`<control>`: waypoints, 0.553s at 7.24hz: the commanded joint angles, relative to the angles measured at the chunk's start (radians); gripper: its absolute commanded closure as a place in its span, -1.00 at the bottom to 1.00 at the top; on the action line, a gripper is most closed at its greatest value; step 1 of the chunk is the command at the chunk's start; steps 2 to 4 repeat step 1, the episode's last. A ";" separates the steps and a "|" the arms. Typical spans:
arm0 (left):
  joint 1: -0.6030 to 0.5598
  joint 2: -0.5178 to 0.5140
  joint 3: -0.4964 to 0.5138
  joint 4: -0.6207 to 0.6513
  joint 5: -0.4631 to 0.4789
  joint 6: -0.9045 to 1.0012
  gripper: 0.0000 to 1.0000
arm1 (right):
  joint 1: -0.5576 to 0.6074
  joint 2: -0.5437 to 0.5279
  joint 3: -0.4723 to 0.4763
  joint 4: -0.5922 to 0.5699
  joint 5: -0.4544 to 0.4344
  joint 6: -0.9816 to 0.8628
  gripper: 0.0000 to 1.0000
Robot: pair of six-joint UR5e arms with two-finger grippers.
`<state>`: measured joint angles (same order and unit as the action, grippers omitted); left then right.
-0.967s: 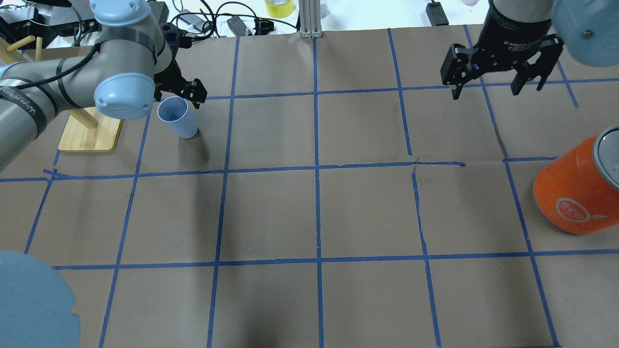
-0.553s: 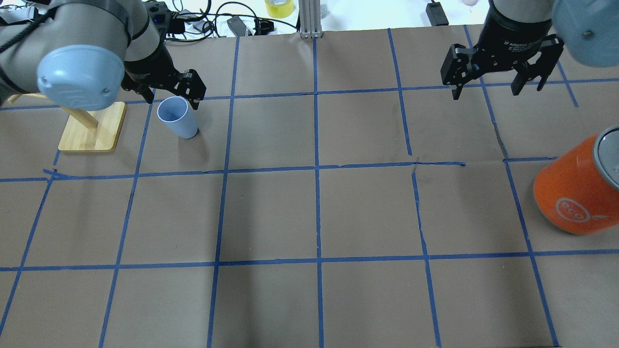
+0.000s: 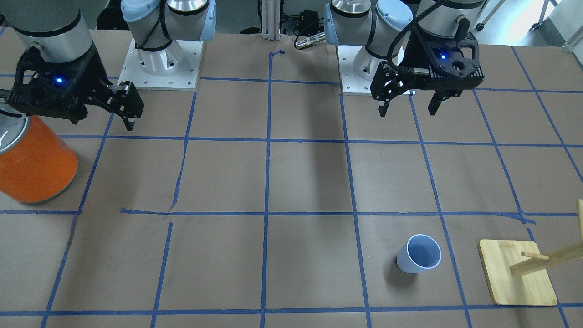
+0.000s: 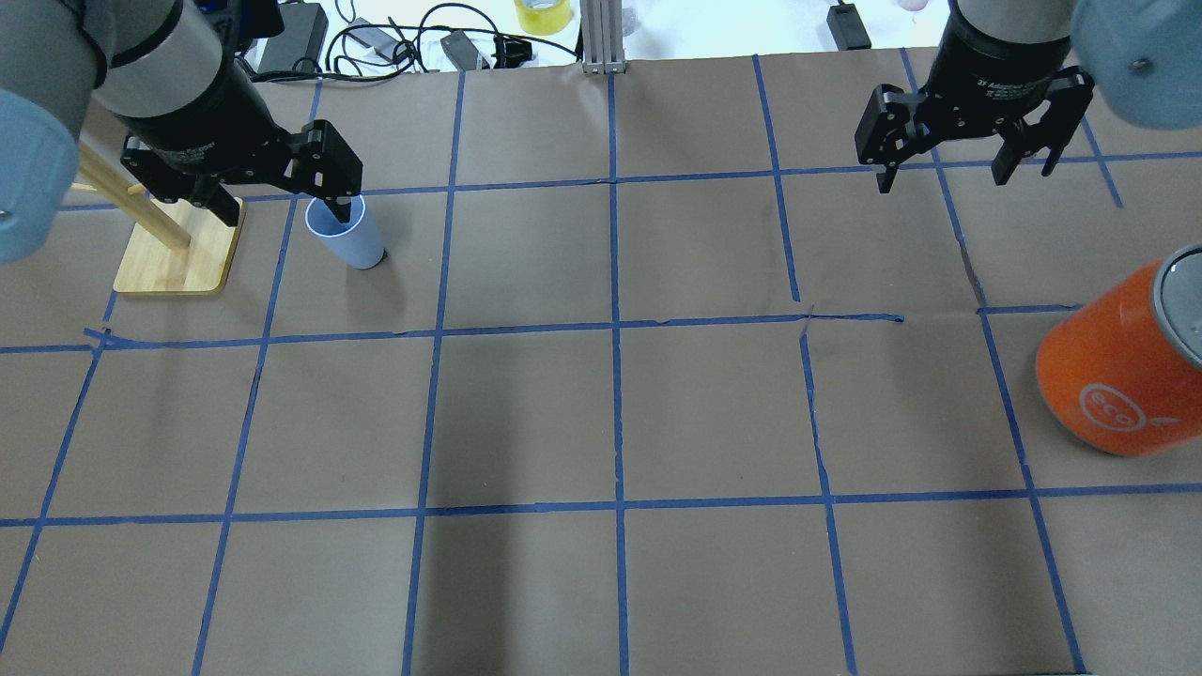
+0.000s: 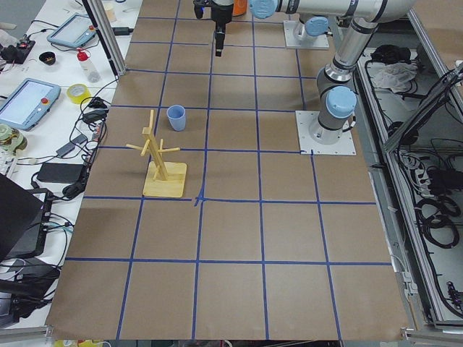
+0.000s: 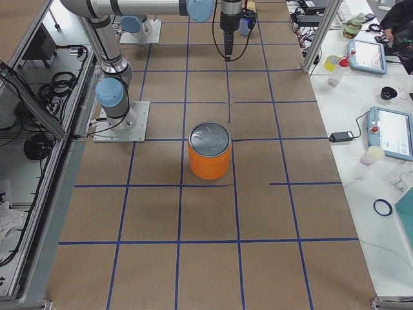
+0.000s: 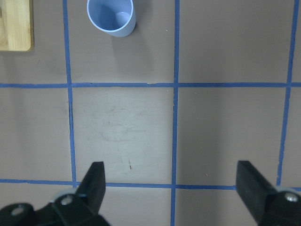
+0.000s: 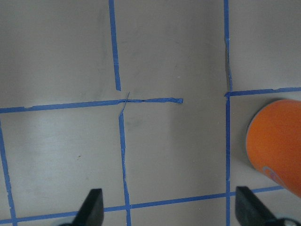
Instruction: Flip cup
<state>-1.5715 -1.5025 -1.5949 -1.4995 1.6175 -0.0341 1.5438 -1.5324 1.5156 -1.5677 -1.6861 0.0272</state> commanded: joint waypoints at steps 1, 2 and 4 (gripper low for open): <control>0.001 0.011 0.000 0.001 -0.027 -0.029 -1.00 | 0.001 0.000 0.000 0.000 0.000 0.002 -1.00; 0.001 0.011 0.000 0.001 -0.027 -0.029 -1.00 | 0.001 0.000 0.000 0.000 0.000 0.002 -1.00; 0.001 0.011 0.000 0.001 -0.027 -0.029 -1.00 | 0.001 0.000 0.000 0.000 0.000 0.002 -1.00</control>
